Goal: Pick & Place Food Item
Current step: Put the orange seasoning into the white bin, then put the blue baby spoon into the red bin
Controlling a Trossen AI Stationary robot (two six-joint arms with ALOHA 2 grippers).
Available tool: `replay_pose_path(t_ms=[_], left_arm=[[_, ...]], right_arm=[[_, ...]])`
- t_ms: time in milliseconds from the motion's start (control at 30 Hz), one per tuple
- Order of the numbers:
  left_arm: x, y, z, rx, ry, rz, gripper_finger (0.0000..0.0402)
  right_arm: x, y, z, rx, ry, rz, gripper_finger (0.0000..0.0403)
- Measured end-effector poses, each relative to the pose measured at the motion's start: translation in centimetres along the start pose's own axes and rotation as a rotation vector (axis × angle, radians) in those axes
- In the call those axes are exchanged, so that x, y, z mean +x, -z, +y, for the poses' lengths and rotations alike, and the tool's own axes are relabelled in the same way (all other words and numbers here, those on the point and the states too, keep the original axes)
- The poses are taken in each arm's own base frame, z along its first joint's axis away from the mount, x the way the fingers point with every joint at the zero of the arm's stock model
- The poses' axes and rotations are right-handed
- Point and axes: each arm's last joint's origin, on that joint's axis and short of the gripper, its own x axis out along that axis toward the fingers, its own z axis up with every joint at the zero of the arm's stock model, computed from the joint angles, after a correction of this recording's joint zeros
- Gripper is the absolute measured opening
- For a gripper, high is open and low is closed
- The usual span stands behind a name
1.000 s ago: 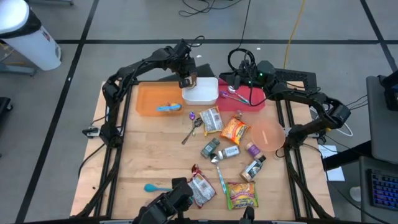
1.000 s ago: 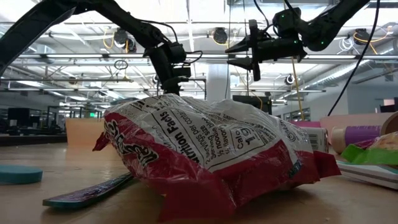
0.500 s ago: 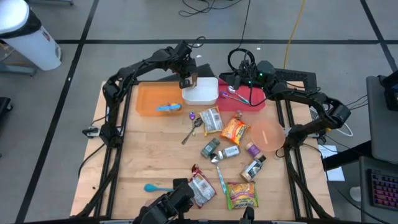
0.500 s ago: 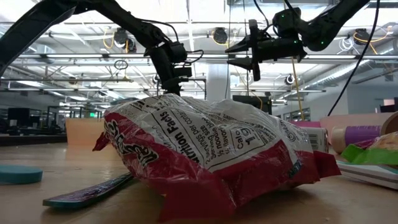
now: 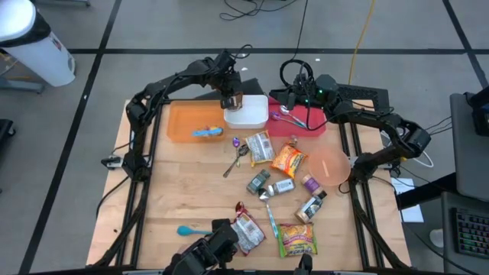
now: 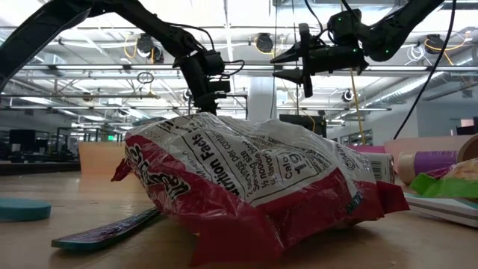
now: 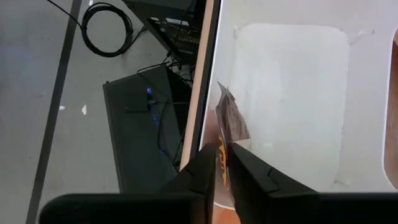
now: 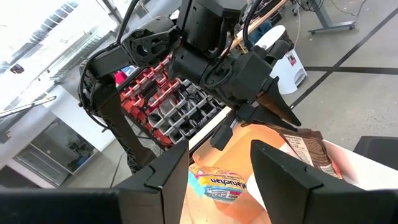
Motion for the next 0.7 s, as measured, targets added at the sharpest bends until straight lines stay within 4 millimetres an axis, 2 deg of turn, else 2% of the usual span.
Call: replay_pose_path(t_ms=[167, 267, 500, 700], left_arm=[[-0.1, -0.2, 0.1, -0.059, -0.011, -0.015, 0.0079], [-1.1, -0.7, 0.4, -0.102, -0.030, -0.045, 0.0084], [-4.8, -1.8, 0.2, -0.098, -0.081, -0.133, 0.0086], [-10.2, -2.3, -0.2, -0.212, -0.126, -0.239, 0.0086]], right_arm=[[0.0, 0.0, 0.0, 0.000, 0.000, 0.000, 0.0164], [0.0, 0.0, 0.0, 0.003, 0.002, 0.004, 0.0164], [0.0, 0.1, 0.0, 0.004, 0.002, 0.006, 0.0164], [0.0, 0.1, 0.0, 0.004, 0.002, 0.007, 0.0164]])
